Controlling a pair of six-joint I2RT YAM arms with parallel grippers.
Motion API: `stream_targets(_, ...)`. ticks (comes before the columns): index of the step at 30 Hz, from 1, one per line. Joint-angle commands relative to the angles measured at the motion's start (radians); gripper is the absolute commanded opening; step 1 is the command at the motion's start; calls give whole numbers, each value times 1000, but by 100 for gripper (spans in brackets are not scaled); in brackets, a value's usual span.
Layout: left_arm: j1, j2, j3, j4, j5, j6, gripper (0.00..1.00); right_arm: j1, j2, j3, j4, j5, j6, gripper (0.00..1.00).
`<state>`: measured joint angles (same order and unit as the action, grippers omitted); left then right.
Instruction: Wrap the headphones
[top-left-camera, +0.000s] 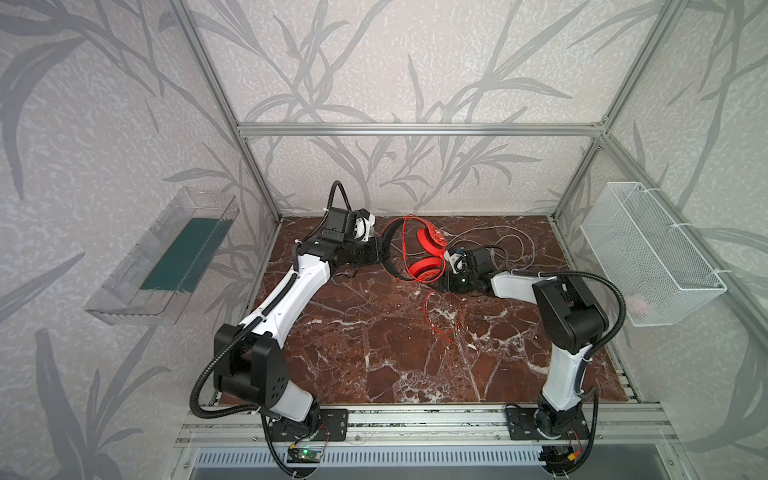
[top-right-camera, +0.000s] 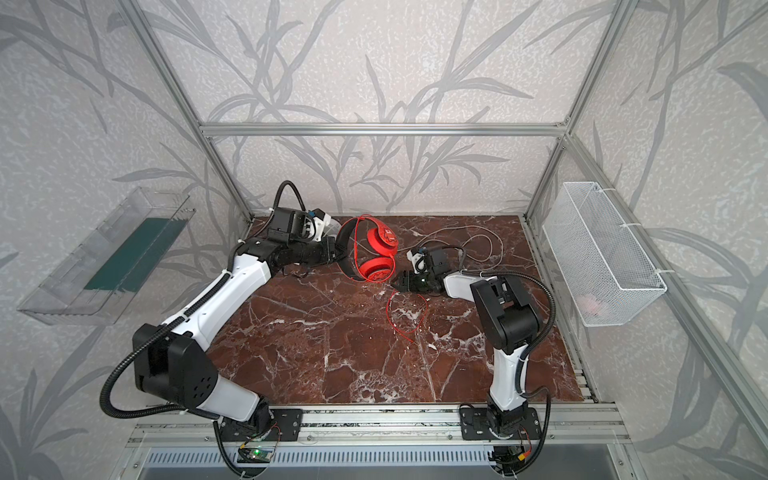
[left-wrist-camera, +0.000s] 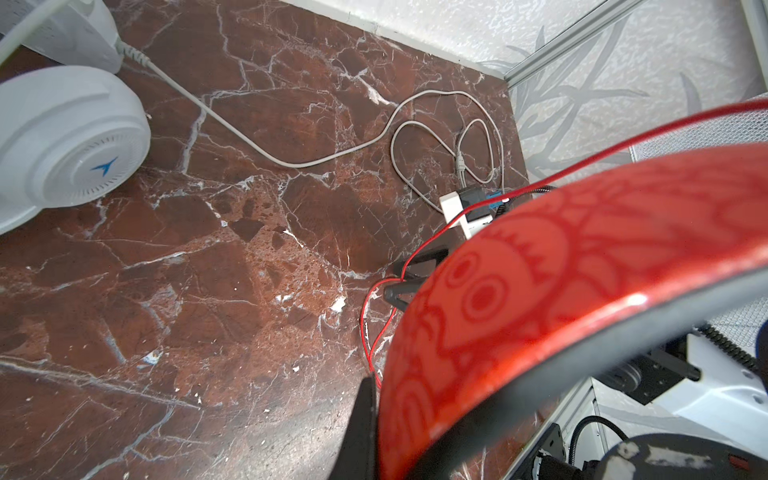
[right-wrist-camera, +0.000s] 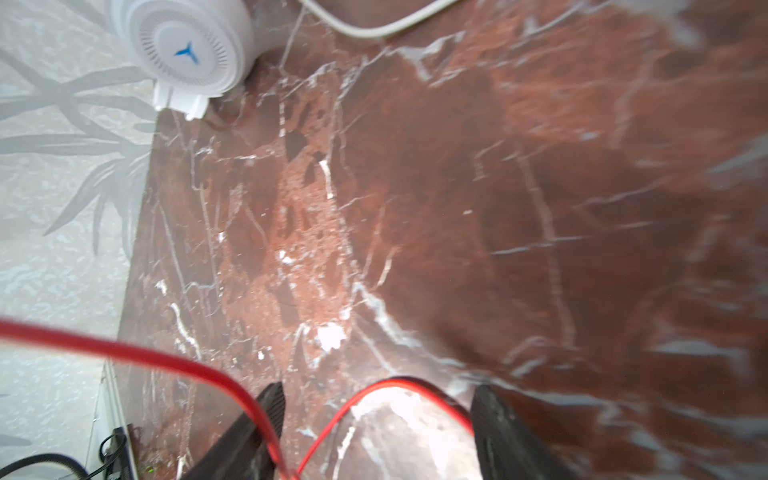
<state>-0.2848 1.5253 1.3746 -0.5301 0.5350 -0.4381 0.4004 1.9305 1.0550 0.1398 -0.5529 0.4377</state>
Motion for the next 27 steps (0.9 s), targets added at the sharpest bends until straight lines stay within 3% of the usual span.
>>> stream_targets(1,8,-49,49,27,36,-23,0,22,-55,-25,93,-23,13,72)
stream_targets(16,27,-68,75,67,0,-82,0,95,2,-25,202,-31,78,65)
stream_targets(27,59,-71,76,130,-33,-136,0,116,4,-37,154,-96,25,56)
